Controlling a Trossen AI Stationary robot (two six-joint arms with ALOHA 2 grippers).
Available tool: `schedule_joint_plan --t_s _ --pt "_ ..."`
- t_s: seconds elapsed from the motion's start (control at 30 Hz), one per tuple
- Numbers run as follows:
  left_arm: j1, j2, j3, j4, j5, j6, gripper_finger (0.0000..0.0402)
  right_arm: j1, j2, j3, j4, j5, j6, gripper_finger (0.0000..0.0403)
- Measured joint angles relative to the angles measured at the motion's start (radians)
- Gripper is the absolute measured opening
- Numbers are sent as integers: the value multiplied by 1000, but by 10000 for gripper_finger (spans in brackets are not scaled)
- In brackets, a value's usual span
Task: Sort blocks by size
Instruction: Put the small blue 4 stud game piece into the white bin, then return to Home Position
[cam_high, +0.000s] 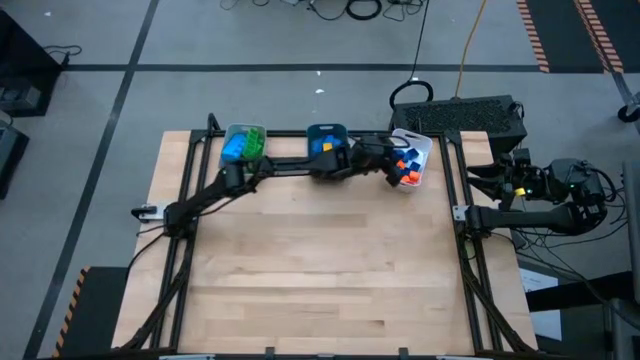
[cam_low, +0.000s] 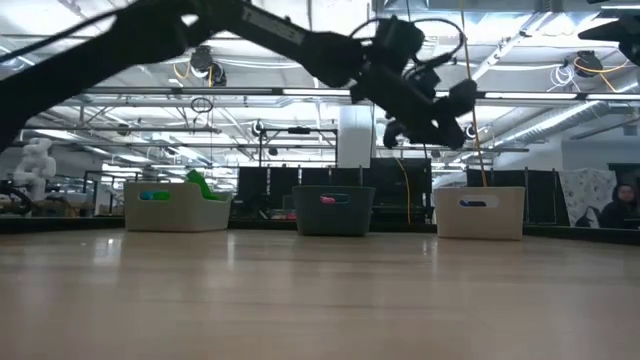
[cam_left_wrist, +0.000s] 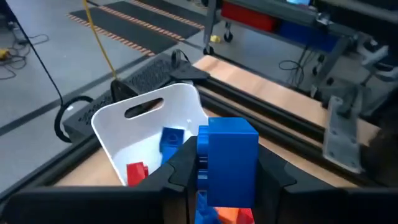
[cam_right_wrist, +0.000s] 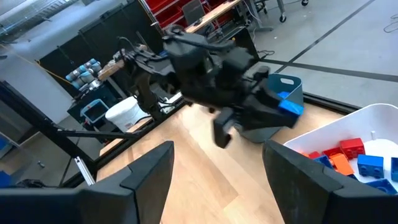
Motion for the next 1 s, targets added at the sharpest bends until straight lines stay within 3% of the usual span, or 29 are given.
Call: schedule_joint_plan --t_s 0.13,0.4,0.6,0.7,0.87,1.0 --pt "8 82 77 1 -8 0 96 0 0 0 0 -1 -1 238" --pt "15 137 83 -12 -1 0 103 0 0 0 0 -3 -18 238" --pt "-7 137 84 28 -54 4 245 0 0 0 0 -3 -59 238" --pt "-12 134 102 15 -60 1 289 0 0 0 0 -3 -64 238" --pt "-34 85 176 -75 -15 -18 307 0 0 0 1 -3 -70 238" --pt "-66 -116 169 -159 -18 174 302 0 0 1 79 -51 -155 238"
